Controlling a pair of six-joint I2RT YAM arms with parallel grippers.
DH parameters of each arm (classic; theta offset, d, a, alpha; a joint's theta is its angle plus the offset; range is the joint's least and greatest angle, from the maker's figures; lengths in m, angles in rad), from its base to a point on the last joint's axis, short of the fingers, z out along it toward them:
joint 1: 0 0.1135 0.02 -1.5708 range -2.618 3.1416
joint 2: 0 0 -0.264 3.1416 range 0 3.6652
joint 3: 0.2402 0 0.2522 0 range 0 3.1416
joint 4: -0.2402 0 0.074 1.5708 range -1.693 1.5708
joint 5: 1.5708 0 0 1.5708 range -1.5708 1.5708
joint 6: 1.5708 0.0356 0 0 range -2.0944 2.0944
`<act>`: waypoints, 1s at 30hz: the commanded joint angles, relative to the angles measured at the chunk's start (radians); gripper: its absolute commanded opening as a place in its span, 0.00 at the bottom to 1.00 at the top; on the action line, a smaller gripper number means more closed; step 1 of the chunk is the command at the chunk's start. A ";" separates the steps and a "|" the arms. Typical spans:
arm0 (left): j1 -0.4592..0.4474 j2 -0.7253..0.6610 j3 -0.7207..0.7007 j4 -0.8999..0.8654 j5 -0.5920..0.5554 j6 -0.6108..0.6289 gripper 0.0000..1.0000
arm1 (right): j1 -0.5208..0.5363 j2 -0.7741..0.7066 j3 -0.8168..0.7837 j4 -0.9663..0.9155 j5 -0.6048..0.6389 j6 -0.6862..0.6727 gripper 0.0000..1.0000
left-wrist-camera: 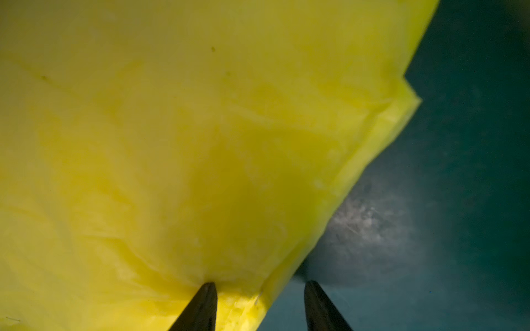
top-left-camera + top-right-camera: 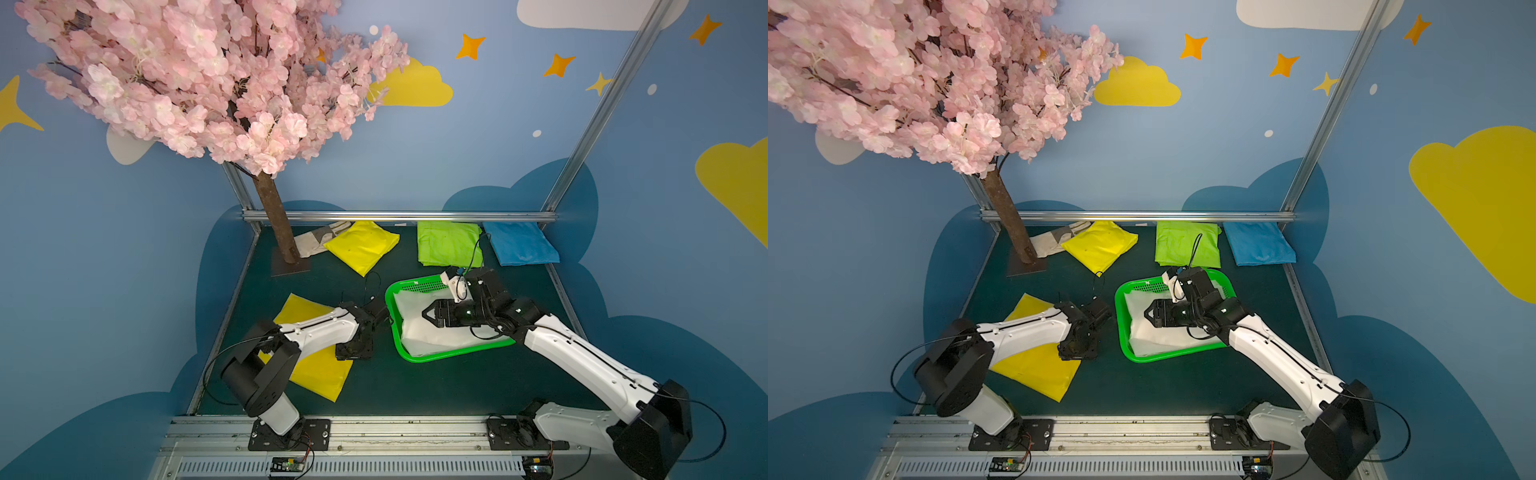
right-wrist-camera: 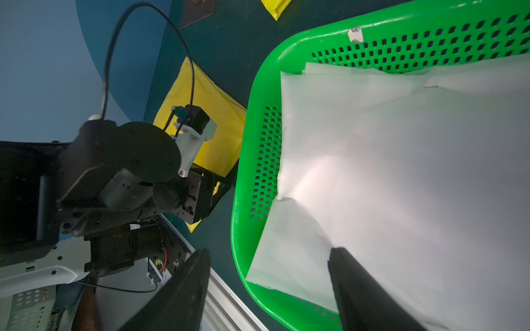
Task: Put the folded raincoat in the basket
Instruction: Adjust the raincoat at the center of the board, then move the basket to the center of the board.
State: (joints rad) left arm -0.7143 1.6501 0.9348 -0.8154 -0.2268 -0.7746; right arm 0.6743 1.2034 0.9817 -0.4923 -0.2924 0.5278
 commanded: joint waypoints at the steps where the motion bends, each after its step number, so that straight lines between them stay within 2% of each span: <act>1: -0.002 0.071 0.050 -0.051 -0.063 -0.002 0.46 | 0.000 0.007 0.027 -0.023 -0.003 0.007 0.71; 3: 0.001 0.104 0.066 -0.052 -0.071 -0.002 0.39 | 0.000 0.010 0.025 -0.023 -0.006 0.009 0.71; 6: 0.014 0.117 0.090 -0.039 -0.059 0.008 0.21 | 0.002 0.016 0.025 -0.028 -0.014 0.016 0.71; 8: 0.041 0.108 0.105 -0.004 -0.004 0.026 0.08 | 0.004 0.023 0.025 -0.025 -0.020 0.024 0.70; 9: 0.059 0.103 0.113 0.018 0.030 0.034 0.05 | 0.005 0.026 0.023 -0.022 -0.021 0.029 0.70; 11: 0.101 0.101 0.139 0.061 0.117 0.047 0.02 | 0.009 0.036 0.024 -0.014 -0.026 0.046 0.70; 16: 0.156 0.106 0.236 0.089 0.238 0.045 0.02 | 0.065 0.082 0.043 0.012 -0.027 0.090 0.69; 17: 0.163 0.102 0.248 0.092 0.258 0.039 0.04 | 0.082 0.096 0.053 0.010 -0.020 0.095 0.69; 18: 0.173 0.097 0.256 0.099 0.279 0.033 0.13 | 0.102 0.114 0.067 0.005 -0.010 0.103 0.69; 21: 0.214 0.067 0.253 0.112 0.341 0.026 0.49 | 0.163 0.174 0.116 -0.012 0.018 0.126 0.69; 24: 0.274 -0.013 0.204 0.134 0.404 0.034 0.67 | 0.232 0.233 0.168 -0.030 0.064 0.149 0.68; 25: 0.299 -0.051 0.184 0.131 0.409 0.042 0.70 | 0.255 0.257 0.189 -0.034 0.076 0.153 0.68; 28: 0.400 -0.167 0.117 0.113 0.397 0.063 0.71 | 0.312 0.335 0.249 -0.035 0.108 0.193 0.65; 30: 0.488 -0.241 0.066 0.100 0.381 0.073 0.70 | 0.349 0.396 0.299 -0.027 0.111 0.223 0.59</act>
State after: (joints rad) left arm -0.3016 1.4841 1.0447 -0.6830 0.1455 -0.7280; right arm 0.9874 1.5436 1.2247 -0.5060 -0.2214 0.6964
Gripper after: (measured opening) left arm 0.700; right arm 0.600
